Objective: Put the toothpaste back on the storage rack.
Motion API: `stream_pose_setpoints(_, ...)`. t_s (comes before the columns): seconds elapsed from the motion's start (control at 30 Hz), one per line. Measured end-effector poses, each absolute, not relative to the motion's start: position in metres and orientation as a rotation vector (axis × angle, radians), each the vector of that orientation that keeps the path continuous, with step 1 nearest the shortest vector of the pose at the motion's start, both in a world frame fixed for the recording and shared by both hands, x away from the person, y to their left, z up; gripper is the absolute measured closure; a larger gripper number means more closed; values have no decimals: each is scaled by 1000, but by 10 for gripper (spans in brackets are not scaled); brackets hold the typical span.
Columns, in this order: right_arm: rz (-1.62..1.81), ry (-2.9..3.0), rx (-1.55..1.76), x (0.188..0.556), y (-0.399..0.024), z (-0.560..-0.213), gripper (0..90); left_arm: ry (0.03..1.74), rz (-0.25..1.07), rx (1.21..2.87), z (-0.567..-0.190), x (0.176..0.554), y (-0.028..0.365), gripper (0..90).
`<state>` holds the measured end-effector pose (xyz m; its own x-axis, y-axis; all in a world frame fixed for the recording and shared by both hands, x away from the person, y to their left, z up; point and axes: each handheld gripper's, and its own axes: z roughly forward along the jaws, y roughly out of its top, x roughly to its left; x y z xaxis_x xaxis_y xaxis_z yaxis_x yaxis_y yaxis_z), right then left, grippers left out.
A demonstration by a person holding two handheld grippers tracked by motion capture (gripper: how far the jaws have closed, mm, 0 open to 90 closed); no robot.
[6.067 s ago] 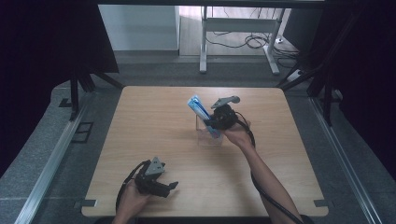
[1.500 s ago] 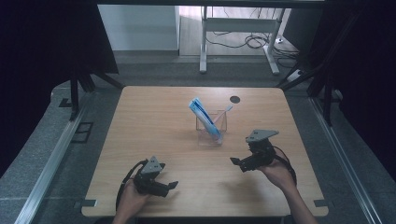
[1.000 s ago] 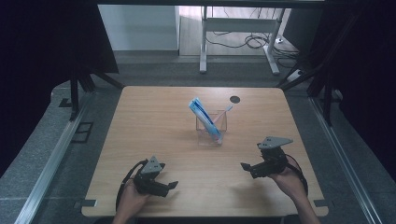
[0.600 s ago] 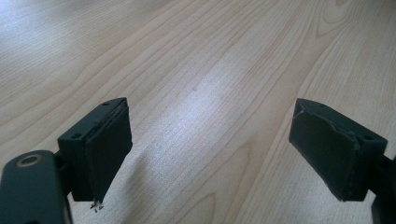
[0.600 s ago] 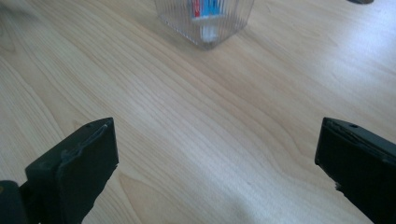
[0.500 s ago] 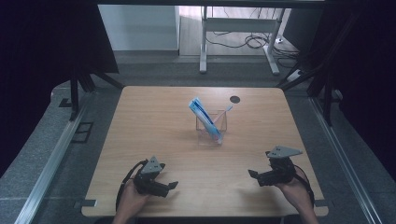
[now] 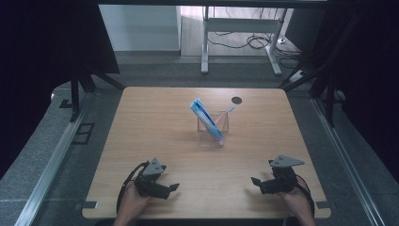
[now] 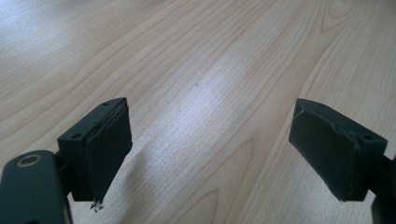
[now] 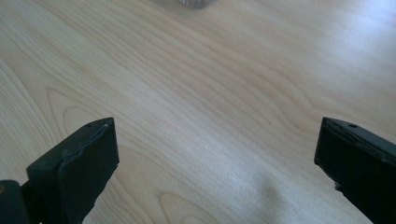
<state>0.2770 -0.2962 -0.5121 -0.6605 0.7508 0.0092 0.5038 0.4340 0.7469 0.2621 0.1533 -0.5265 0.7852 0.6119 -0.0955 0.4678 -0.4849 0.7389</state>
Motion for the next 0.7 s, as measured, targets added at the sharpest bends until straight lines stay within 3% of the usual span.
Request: stream_pose_setpoints(0.7,936,2459,1034,271,-293,-539,0,822,245,2185,-528,264,152,130)
